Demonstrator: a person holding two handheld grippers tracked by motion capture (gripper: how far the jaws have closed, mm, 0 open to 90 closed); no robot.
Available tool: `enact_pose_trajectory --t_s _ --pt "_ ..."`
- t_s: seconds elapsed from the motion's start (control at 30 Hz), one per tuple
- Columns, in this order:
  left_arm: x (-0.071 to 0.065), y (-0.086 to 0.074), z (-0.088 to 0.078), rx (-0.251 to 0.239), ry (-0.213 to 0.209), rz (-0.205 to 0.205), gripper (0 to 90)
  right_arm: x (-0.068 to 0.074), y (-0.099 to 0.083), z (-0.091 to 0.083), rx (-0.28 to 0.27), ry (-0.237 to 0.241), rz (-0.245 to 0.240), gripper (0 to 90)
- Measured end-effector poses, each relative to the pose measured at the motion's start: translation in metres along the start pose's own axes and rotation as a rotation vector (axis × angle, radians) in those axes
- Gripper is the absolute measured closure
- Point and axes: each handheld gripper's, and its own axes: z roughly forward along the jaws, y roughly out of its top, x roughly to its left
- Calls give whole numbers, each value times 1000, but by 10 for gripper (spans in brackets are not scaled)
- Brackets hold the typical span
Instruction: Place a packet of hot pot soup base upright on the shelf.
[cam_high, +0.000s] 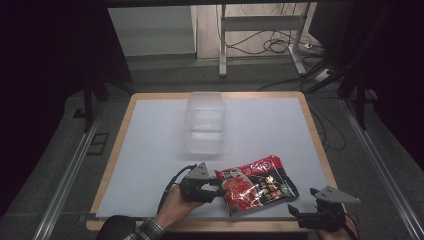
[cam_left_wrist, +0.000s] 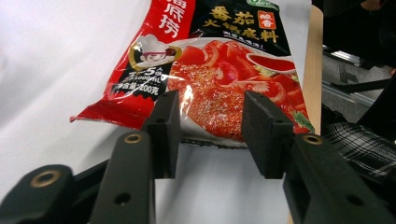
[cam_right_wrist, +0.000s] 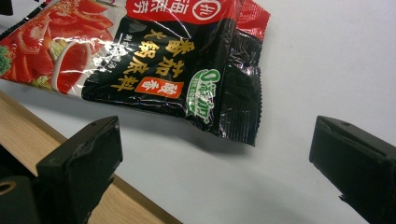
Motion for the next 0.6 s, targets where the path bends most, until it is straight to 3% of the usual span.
enact_pose_trajectory --t_s 0.43,0.6 --pt "-4 5 16 17 3 39 843 1 0 1 12 3 0 29" --pt "-1 5 18 4 -4 27 897 1 0 1 18 3 -3 29"
